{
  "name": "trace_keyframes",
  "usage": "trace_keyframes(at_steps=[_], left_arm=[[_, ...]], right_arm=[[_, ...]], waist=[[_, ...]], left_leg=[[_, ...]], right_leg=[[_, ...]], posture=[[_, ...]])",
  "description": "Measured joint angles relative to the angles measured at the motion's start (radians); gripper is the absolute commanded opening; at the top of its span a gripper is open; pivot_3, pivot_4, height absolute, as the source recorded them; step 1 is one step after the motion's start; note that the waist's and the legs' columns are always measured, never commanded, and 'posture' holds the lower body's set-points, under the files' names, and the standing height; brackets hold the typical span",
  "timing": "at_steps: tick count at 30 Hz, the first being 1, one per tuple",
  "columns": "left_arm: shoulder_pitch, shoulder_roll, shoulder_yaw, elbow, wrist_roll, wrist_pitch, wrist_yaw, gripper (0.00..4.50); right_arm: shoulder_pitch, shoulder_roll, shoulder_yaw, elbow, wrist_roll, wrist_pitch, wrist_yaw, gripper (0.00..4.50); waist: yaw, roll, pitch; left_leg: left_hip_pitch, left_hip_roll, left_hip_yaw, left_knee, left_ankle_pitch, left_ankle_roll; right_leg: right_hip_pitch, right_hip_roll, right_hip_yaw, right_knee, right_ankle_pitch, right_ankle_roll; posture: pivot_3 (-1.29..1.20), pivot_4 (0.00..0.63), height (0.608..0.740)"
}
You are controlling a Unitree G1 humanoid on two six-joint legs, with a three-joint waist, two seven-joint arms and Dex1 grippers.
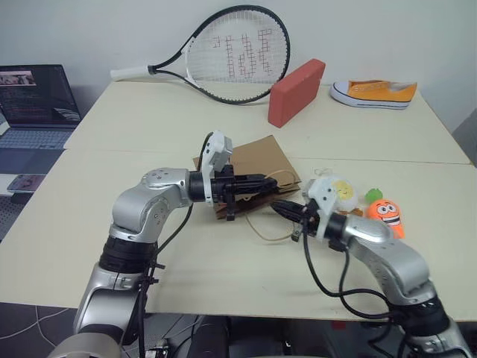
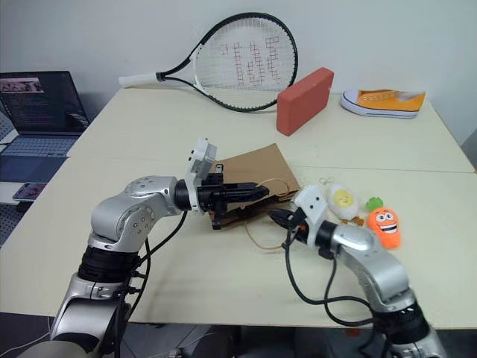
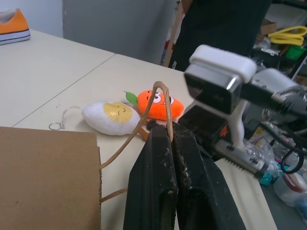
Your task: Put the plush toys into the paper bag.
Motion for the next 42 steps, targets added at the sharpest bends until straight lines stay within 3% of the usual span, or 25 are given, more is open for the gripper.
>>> trace_keyframes(at_steps=[8,17,25,33,42], left_arm=[[-0.029,-0.016,0.022,0.0,-0.054,0.046,0.047,0.0],[-0.094,-0.025,0.131,0.031,-0.125,0.098,0.13,0.0],[-0.245,0.032,0.285,0.114,-0.152,0.081,0.229,0.0],[-0.283,0.065,0.228,0.18,-0.031,-0.064,0.194,0.0],[-0.218,0.017,0.199,0.111,-0.056,-0.05,0.193,0.0]], right_arm=[[-0.069,0.166,0.053,0.222,-0.138,-0.128,-0.111,0.04],[-0.107,0.317,0.041,0.469,-0.238,-0.201,-0.256,0.04],[-0.09,0.329,0.037,0.484,-0.26,-0.236,-0.263,0.04],[-0.095,0.327,0.034,0.487,-0.269,-0.236,-0.238,0.04],[-0.164,0.314,0.003,0.504,-0.261,-0.226,-0.203,0.04]], waist=[[-0.001,0.0,0.0],[-0.003,0.0,0.0],[-0.003,0.0,0.0],[-0.004,0.0,0.0],[-0.01,0.0,0.0]], left_leg=[[0.0,0.0,-0.001,-0.001,0.0,0.0],[0.0,0.0,-0.001,-0.001,0.0,0.0],[0.001,0.0,-0.002,-0.001,0.0,0.0],[0.001,0.0,-0.001,-0.002,0.0,0.0],[0.0,0.0,-0.002,-0.002,0.0,0.0]], right_leg=[[0.0,0.0,0.0,0.001,0.001,0.001],[-0.001,0.001,-0.001,0.003,0.001,0.0],[-0.001,0.001,-0.001,0.003,0.001,0.0],[-0.001,0.001,-0.001,0.003,0.001,0.0],[-0.002,0.001,-0.001,0.004,0.001,0.0]], posture=[[0.0,0.15,0.74],[0.0,0.15,0.74],[0.0,0.15,0.74],[0.0,0.15,0.74],[0.0,0.15,0.74]])
